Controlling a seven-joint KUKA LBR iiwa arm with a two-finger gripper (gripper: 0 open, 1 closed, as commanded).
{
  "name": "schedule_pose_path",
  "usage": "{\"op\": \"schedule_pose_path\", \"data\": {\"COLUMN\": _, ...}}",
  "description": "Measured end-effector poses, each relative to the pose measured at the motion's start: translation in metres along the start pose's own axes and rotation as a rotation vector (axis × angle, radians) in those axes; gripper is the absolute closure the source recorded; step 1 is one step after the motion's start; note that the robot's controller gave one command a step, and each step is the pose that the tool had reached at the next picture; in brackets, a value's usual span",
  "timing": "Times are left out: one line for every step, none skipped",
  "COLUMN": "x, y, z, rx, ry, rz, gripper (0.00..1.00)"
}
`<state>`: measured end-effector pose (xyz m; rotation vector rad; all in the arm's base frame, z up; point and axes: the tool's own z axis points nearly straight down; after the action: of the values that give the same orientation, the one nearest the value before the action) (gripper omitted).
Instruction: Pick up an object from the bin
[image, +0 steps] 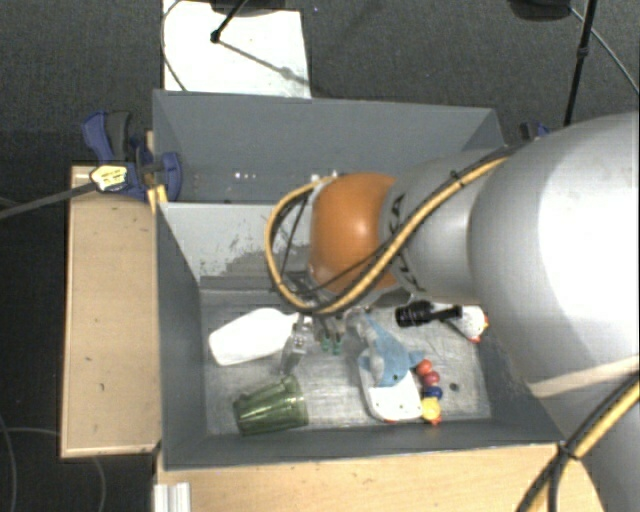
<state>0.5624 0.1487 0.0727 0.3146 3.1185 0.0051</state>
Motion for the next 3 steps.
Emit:
{"op": "schedule_pose_path", "data": {"x": -0.0021, "y": 0.0090, "z": -0.0032, "rx": 0.002, "ry": 0.003, "rz": 0.092, "gripper": 0.00}}
{"op": "schedule_pose_path", "data": {"x": -0.0017, "y": 0.0000, "z": -0.0016, "rx": 0.002, "ry": 0.002, "rz": 0.003, "gripper": 1.00}}
{"op": "schedule_pose_path", "data": {"x": -0.0017, "y": 0.0000, "z": -0.0015, "rx": 0.002, "ry": 0.002, "rz": 0.003, "gripper": 1.00}}
